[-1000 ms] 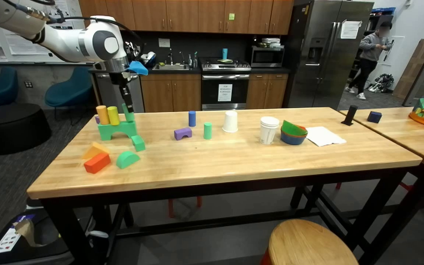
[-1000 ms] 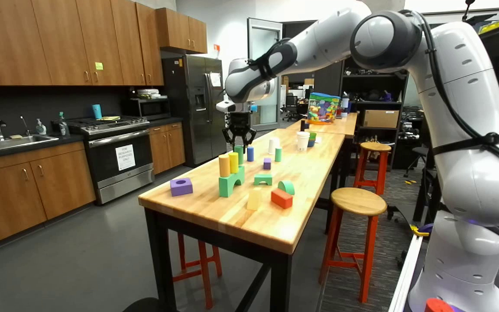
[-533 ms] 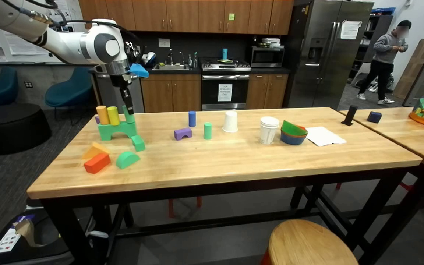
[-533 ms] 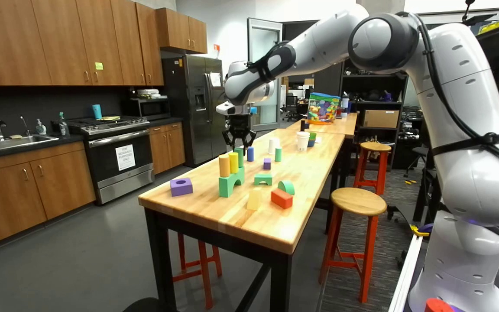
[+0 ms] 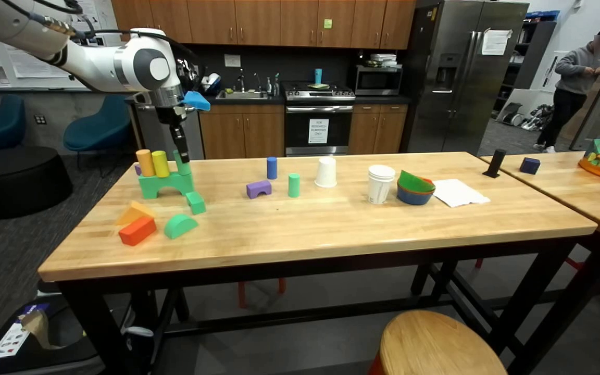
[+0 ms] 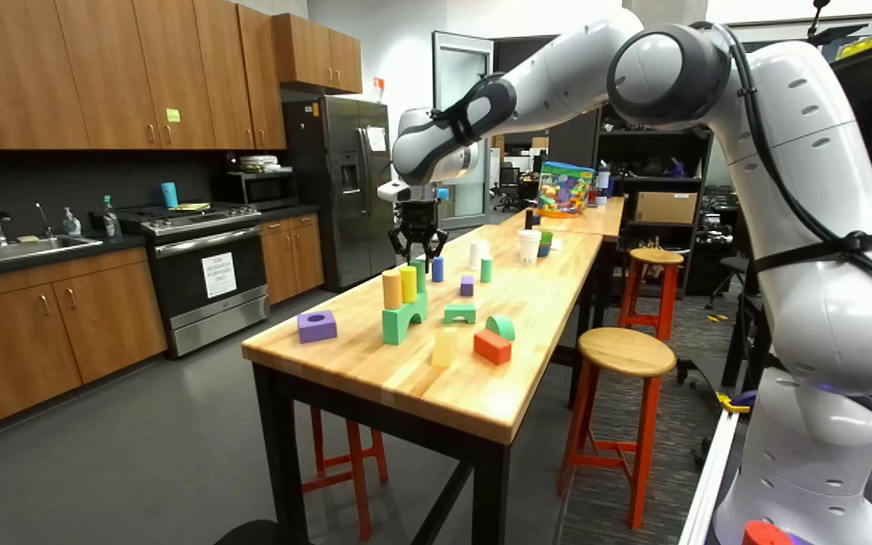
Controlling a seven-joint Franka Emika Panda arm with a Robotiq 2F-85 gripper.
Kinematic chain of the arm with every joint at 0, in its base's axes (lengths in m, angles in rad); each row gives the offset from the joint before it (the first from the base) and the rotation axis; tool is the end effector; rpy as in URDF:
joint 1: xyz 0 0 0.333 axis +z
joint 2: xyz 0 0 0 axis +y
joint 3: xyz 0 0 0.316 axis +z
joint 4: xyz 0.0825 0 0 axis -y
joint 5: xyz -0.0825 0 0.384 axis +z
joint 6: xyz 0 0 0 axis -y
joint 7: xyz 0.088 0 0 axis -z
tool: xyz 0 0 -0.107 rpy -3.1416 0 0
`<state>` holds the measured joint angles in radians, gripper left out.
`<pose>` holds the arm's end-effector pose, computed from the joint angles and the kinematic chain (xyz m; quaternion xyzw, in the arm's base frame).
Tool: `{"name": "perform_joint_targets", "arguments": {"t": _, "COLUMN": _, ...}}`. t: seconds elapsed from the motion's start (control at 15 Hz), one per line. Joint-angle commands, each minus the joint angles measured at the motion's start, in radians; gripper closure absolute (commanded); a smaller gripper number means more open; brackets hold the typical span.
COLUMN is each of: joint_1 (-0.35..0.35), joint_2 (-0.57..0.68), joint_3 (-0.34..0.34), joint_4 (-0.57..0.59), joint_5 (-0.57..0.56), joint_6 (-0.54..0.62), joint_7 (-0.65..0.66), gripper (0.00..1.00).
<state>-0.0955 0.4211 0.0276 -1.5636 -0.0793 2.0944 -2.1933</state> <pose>0.6864 -0.0531 0.4122 0.4712 0.8798 -0.0036 0.0624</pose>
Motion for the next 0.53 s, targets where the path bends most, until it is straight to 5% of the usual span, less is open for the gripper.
{"name": "perform_joint_targets", "arguments": {"t": 0.0, "joint_1": 0.000, "joint_2": 0.005, "joint_3": 0.004, "joint_4": 0.020, "joint_5": -0.003, "joint_6": -0.016, "joint_7": -0.002, "gripper": 0.84}}
{"name": "perform_joint_targets", "arguments": {"t": 0.07, "joint_1": 0.000, "joint_2": 0.004, "joint_3": 0.005, "joint_4": 0.020, "joint_5": -0.003, "joint_6": -0.024, "joint_7": -0.008, "gripper": 0.34}}
{"name": "perform_joint_targets", "arguments": {"t": 0.33, "joint_1": 0.002, "joint_2": 0.001, "joint_3": 0.007, "joint_4": 0.019, "joint_5": -0.004, "joint_6": -0.027, "joint_7": -0.009, "gripper": 0.19}}
{"name": "perform_joint_targets", "arguments": {"t": 0.4, "joint_1": 0.001, "joint_2": 0.001, "joint_3": 0.005, "joint_4": 0.004, "joint_5": -0.001, "joint_6": -0.011, "joint_7": 0.000, "gripper": 0.36}}
{"name": "perform_joint_targets", "arguments": {"t": 0.47, "joint_1": 0.001, "joint_2": 0.001, "joint_3": 0.006, "joint_4": 0.005, "joint_5": -0.001, "joint_6": -0.013, "joint_7": 0.000, "gripper": 0.30}}
